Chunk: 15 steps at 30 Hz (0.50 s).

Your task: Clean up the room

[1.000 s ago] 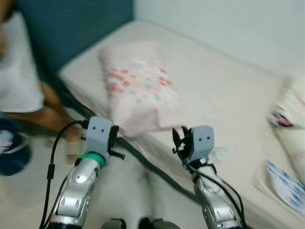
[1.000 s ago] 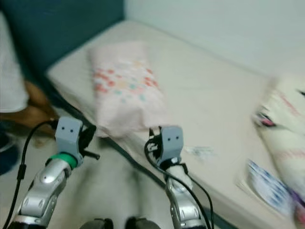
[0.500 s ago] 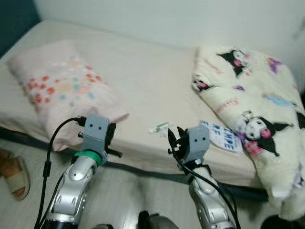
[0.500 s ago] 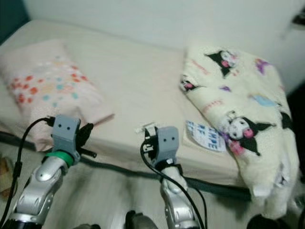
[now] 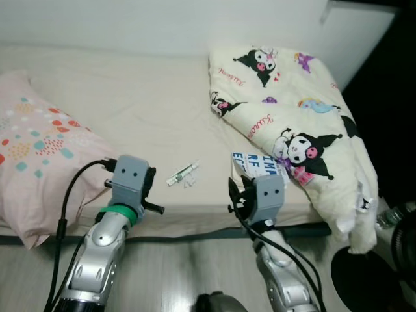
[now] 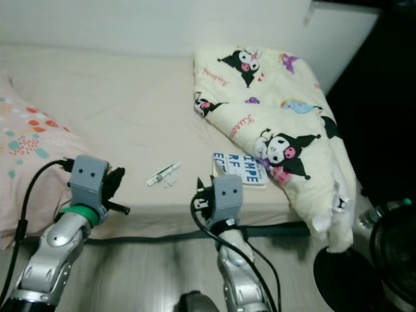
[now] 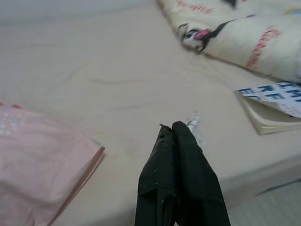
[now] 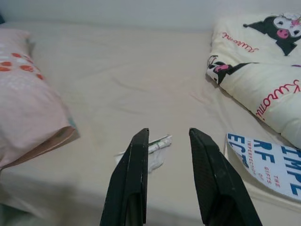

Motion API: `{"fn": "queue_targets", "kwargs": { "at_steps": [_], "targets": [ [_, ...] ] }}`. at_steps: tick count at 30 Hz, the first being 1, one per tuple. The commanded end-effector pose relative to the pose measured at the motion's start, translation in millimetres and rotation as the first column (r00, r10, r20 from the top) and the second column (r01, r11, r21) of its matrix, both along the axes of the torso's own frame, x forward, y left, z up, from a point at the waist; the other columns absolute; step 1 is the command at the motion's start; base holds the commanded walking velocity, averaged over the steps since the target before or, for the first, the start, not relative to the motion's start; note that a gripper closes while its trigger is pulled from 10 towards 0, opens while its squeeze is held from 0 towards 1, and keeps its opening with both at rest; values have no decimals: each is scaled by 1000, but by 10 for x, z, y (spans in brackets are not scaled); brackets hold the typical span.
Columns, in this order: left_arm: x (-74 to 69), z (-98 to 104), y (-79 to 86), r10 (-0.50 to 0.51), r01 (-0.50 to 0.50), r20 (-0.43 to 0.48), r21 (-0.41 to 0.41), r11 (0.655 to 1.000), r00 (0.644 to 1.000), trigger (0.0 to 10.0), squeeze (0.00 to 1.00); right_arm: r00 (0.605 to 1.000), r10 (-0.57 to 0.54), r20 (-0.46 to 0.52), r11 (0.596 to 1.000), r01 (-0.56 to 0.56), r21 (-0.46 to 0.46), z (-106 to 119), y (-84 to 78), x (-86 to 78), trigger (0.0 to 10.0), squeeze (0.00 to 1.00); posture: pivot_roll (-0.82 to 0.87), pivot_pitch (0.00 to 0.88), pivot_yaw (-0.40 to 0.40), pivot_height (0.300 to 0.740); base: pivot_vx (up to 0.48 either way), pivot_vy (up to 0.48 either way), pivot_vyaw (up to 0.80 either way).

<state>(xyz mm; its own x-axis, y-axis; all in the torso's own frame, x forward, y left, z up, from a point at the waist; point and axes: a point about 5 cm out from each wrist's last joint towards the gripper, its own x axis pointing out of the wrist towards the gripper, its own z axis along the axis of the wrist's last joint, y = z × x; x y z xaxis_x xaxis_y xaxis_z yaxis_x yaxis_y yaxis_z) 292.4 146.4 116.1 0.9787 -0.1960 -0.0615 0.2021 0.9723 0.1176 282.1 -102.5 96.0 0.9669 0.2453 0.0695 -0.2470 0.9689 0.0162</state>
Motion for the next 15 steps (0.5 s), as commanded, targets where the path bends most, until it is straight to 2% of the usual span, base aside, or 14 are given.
{"fn": "queue_targets", "kwargs": {
  "at_steps": [1,8,14,15],
  "targets": [
    [-25,-48,-3,2,-2,-15,3,1000,1000,10000,0,1000,-9,-5,1000,9,-10,-16,-29,-8,10000,0,17,95,16,740,469,0,0],
    [-25,-50,-3,9,-9,-18,0,1000,1000,10000,0,1000,-8,-4,1000,8,-10,-14,-31,-10,10000,0,17,97,12,740,455,0,0],
    [-14,-66,20,32,-32,-35,-4,999,999,10000,0,1000,-7,-3,1000,7,-16,-18,-38,-10,10000,0,16,98,11,740,0,0,0],
    [-4,-78,40,47,-49,-54,-36,998,997,10000,0,1000,-13,6,999,13,-32,-7,-67,4,10000,0,16,98,11,740,0,0,0]
  ]
}}
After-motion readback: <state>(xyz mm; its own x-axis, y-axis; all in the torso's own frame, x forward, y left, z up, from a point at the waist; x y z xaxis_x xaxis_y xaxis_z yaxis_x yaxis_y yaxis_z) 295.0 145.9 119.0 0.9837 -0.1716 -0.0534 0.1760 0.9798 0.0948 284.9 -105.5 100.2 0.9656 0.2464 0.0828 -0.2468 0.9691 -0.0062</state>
